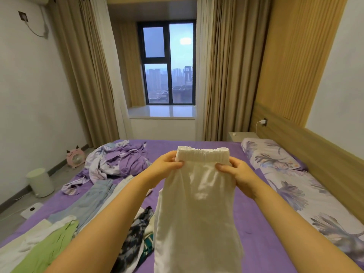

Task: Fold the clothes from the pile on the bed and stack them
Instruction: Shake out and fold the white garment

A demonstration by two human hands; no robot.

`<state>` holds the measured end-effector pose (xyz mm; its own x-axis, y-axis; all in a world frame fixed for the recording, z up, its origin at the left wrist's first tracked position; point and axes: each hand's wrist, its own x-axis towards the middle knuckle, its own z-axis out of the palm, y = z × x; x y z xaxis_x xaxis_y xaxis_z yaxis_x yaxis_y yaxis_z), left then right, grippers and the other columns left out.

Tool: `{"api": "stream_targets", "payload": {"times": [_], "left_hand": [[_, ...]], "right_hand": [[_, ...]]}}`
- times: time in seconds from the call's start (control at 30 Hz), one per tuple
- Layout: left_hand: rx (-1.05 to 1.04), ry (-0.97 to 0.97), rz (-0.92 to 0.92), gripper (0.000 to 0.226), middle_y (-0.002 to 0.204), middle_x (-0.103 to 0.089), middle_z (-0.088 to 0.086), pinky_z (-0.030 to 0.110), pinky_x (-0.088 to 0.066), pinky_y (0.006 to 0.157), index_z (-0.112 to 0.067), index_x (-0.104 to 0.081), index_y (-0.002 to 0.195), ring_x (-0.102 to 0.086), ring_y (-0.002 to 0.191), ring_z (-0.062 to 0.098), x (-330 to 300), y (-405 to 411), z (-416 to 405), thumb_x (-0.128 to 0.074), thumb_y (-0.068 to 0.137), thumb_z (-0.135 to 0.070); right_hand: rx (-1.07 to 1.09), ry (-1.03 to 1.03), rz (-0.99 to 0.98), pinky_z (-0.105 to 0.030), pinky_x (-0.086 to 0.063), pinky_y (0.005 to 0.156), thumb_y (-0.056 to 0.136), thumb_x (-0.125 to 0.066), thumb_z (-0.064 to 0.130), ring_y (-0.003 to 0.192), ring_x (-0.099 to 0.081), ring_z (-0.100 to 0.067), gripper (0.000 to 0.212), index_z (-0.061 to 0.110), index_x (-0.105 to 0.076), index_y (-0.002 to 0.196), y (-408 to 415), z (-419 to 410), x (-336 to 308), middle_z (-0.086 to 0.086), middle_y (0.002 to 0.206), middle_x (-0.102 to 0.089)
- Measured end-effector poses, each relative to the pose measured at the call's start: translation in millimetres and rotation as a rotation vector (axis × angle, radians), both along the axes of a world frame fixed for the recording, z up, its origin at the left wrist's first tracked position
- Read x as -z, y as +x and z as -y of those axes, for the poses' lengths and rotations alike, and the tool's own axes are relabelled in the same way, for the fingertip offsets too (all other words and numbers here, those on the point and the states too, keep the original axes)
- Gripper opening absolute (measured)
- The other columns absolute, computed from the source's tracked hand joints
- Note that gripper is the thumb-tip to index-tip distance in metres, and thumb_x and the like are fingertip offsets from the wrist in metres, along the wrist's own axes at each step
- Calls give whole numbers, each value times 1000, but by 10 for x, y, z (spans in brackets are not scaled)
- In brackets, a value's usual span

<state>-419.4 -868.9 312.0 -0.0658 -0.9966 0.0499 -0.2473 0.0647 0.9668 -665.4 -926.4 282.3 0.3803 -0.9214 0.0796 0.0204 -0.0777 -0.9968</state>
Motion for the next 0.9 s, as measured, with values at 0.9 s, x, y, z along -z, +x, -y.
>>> {"api": "stream_targets", "payload": {"times": [0.9], "left_hand": [[-65,715,47,24,91,-62,-2,27,-42,76,-15,-64,89,-56,87,17,3212,-305,-391,-68,86,-38]], "right_hand": [[210,542,-438,-31,-41,68,90,-61,37,75,-53,-28,50,-13,-56,96,-173,-649,2936,-25,85,-56]]}}
